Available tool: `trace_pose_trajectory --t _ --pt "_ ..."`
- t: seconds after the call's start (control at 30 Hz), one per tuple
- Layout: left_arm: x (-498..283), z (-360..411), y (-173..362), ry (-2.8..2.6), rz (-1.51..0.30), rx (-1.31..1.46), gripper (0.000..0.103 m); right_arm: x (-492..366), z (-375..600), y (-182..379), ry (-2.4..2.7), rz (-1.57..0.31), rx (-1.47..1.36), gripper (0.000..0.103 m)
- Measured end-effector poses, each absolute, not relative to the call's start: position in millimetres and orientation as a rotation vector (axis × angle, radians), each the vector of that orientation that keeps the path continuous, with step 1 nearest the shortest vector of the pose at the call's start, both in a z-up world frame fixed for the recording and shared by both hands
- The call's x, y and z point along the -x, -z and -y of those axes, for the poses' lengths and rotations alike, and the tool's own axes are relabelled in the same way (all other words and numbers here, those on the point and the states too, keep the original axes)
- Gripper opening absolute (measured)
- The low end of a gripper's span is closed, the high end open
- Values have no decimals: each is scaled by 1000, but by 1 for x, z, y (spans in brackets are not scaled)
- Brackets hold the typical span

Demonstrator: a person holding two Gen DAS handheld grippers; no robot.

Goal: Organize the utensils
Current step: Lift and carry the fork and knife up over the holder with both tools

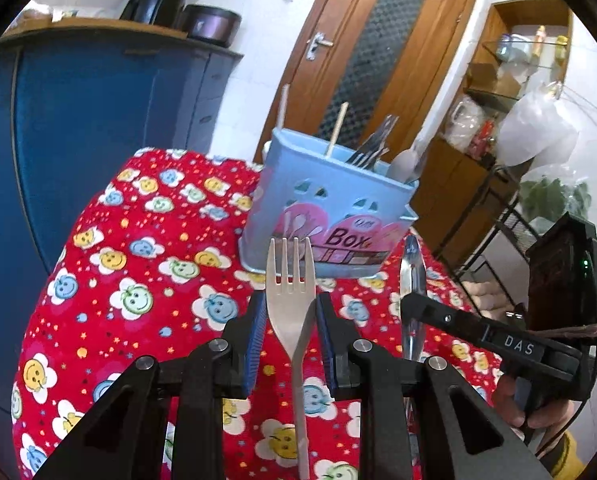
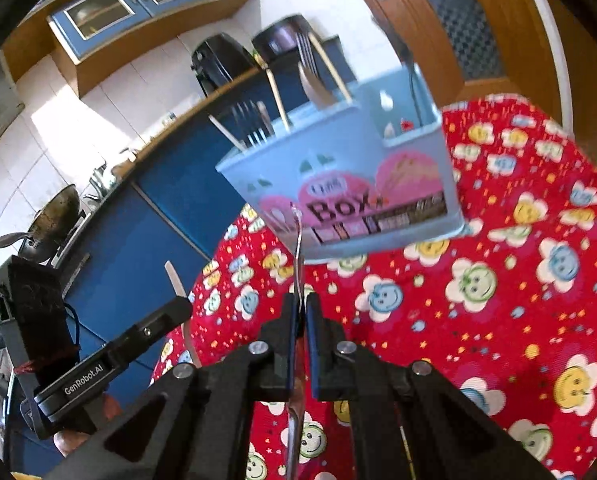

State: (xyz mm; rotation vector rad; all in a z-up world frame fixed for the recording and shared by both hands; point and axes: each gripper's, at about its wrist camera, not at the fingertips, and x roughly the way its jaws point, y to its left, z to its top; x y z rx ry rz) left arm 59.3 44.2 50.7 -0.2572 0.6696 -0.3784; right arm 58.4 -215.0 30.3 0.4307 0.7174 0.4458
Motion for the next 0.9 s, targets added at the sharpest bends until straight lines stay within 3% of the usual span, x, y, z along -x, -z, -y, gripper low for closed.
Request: trace_pose_trajectory --t 0.9 --pt "-68 -30 -132 385 -481 177 25 -52 244 -117 -318 -461 -291 6"
